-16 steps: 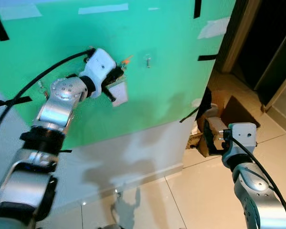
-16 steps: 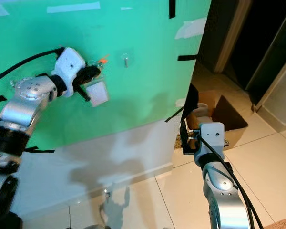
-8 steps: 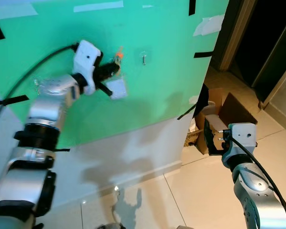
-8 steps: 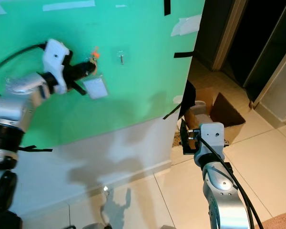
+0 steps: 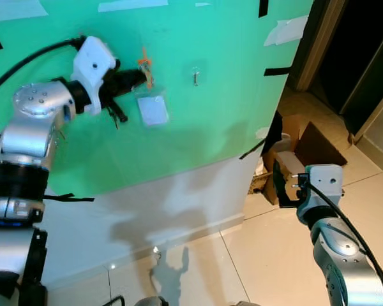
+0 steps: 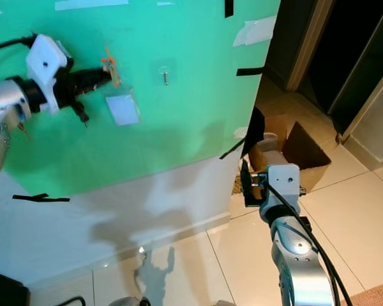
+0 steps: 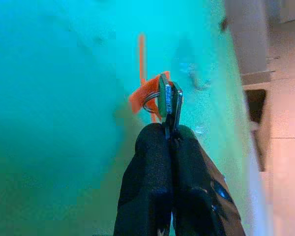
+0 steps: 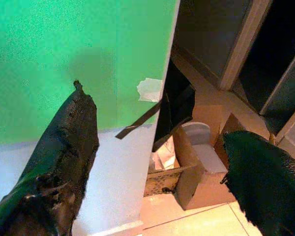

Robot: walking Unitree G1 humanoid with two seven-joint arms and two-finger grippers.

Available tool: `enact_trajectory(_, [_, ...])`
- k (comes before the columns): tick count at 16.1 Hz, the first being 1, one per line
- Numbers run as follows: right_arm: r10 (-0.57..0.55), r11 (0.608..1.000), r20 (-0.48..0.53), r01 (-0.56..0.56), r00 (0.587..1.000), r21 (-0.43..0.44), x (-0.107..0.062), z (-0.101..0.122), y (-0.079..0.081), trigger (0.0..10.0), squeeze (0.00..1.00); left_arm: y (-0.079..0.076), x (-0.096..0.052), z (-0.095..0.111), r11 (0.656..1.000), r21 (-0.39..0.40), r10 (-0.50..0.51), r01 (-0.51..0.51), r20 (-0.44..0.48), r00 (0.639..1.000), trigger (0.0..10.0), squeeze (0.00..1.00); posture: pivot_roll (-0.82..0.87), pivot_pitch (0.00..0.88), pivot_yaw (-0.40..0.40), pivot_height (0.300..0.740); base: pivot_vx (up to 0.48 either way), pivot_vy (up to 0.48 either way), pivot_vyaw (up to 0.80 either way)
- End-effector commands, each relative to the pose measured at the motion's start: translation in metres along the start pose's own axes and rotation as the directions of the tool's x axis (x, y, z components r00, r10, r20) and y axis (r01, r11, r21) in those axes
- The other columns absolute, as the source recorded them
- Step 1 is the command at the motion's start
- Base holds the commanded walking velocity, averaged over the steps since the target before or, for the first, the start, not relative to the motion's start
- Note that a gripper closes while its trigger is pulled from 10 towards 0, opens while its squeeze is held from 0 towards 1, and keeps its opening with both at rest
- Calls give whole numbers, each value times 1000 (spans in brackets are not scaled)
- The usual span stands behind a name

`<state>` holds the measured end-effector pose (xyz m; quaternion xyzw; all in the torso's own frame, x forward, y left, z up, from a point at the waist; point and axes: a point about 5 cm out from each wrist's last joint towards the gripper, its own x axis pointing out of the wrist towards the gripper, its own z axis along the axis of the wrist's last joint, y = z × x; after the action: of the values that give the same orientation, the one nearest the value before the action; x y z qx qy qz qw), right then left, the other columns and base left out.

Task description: Hang keys on a hook

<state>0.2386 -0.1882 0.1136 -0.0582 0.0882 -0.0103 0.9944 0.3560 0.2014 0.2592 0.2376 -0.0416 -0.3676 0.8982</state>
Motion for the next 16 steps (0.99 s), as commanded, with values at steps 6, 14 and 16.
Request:
enact_trajectory(6, [10,1000,-6,-10,1000,-16,-2,-2,2,10000,0,-12,12,-8,999,-34,-36,35,-35,999,10000,0,-61,0,57,740,0,0,0])
enact_trajectory(14, [6,1000,-11,-6,1000,-14,-3,-2,3,10000,0,19,9,-7,979,3,204,-204,-68,977,10000,0,-61,0,60,740,0,0,0])
enact_trajectory(16, [4,1000,-11,-5,1000,-14,-2,-2,2,10000,0,18,9,-9,981,5,194,-195,-80,978,10000,0,-61,0,60,740,0,0,0])
